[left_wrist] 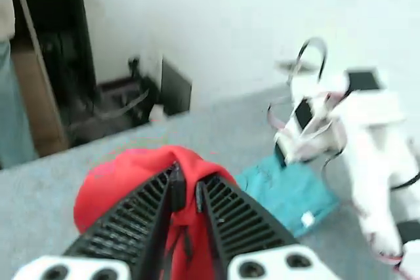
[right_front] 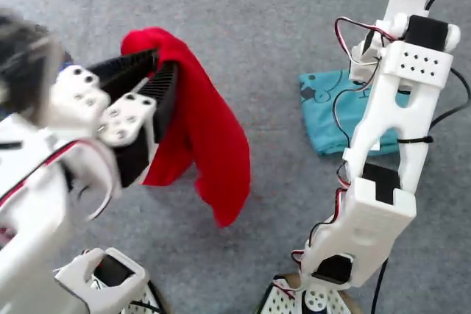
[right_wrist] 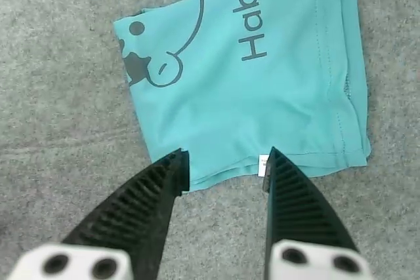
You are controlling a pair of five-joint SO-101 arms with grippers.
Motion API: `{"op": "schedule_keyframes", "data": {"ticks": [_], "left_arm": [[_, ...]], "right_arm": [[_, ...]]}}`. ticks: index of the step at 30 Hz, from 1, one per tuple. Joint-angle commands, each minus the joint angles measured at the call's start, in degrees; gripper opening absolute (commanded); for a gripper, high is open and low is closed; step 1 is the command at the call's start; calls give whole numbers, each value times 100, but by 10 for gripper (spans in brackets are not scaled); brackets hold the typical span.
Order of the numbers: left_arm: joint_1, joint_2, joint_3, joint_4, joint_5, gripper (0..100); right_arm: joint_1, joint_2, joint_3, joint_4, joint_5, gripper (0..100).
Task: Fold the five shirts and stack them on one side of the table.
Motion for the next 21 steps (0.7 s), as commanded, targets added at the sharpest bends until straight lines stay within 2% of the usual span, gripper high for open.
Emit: {"op": "schedule_keyframes", "data": {"ticks": [1,5,8,13,16,21], "left_arm": [[4,-79,-312,-422,202,29],[-532,9,549,-448,176,30],[-1481,88,1701,-501,167,30],[-2905,167,4479,-1512,-35,30],[-3081,149,6018,-1987,-686,30],[-3178,-105,7371,-2022,-1134,30]], "right_arm": [[79,-295,-251,9,44,194],[35,-295,-224,9,44,194],[26,-286,-215,9,44,194],[-123,-286,-207,18,44,194],[-510,-303,-207,18,44,194],[-1284,-321,13,35,44,194]]}}
